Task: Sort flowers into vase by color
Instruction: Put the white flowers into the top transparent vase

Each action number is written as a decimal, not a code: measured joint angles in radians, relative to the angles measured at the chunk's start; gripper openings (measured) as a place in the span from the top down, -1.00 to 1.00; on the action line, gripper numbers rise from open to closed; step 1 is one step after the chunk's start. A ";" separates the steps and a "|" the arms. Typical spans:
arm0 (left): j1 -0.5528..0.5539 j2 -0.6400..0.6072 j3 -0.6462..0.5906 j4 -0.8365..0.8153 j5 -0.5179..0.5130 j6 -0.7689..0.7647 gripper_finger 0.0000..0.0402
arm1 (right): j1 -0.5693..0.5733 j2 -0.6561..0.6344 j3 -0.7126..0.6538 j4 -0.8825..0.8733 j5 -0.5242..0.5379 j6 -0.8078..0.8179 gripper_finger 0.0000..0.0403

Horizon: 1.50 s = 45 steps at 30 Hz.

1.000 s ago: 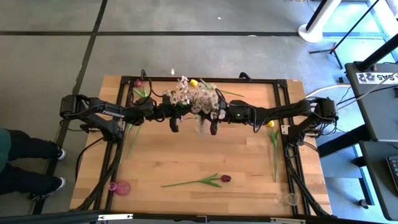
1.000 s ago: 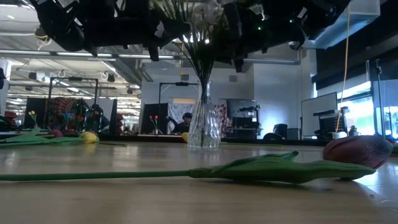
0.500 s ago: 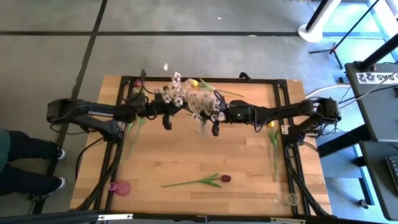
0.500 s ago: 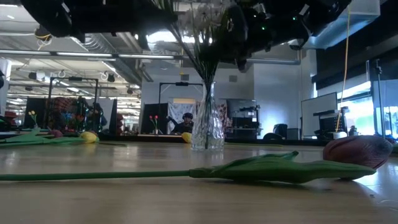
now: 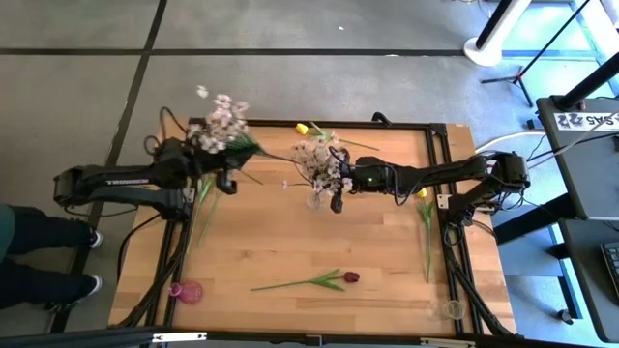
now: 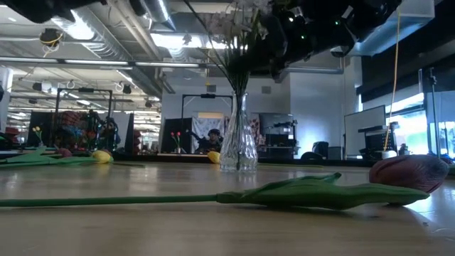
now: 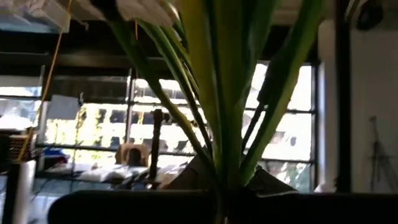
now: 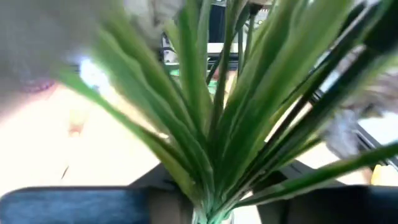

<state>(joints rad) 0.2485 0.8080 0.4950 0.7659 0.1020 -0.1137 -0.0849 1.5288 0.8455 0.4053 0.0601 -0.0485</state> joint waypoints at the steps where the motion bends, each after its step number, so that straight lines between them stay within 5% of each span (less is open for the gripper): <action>1: 0.000 -0.022 0.000 -0.010 0.008 -0.016 0.95 | 0.000 -0.003 0.000 0.000 0.000 -0.005 0.30; 7: -0.017 -0.085 0.000 -0.105 0.078 -0.120 0.95 | 0.000 -0.060 0.000 -0.027 0.000 0.044 -0.16; 13: -0.083 -0.131 0.000 -0.034 0.122 -0.116 0.95 | 0.000 -0.153 0.000 -0.157 0.000 0.126 -0.55; 23: -0.209 -0.153 0.000 -0.148 0.159 -0.166 0.95 | 0.000 -0.285 0.000 -0.326 0.000 0.265 -0.70; 29: -0.359 -0.021 0.000 -0.215 -0.091 -0.136 0.95 | 0.000 -0.349 0.000 -0.469 0.010 0.292 -0.71; 36: -0.391 0.265 0.006 -0.117 -0.380 -0.112 0.95 | 0.000 -0.377 0.000 -0.479 0.069 0.309 -0.71; 45: -0.381 0.513 0.197 -0.099 -0.477 -0.053 0.95 | 0.000 -0.377 0.049 -0.489 0.107 0.307 -0.71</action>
<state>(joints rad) -0.1329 1.3205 0.6917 0.6668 -0.3750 -0.1670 -0.0845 1.1522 0.8946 -0.0836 0.1669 0.2580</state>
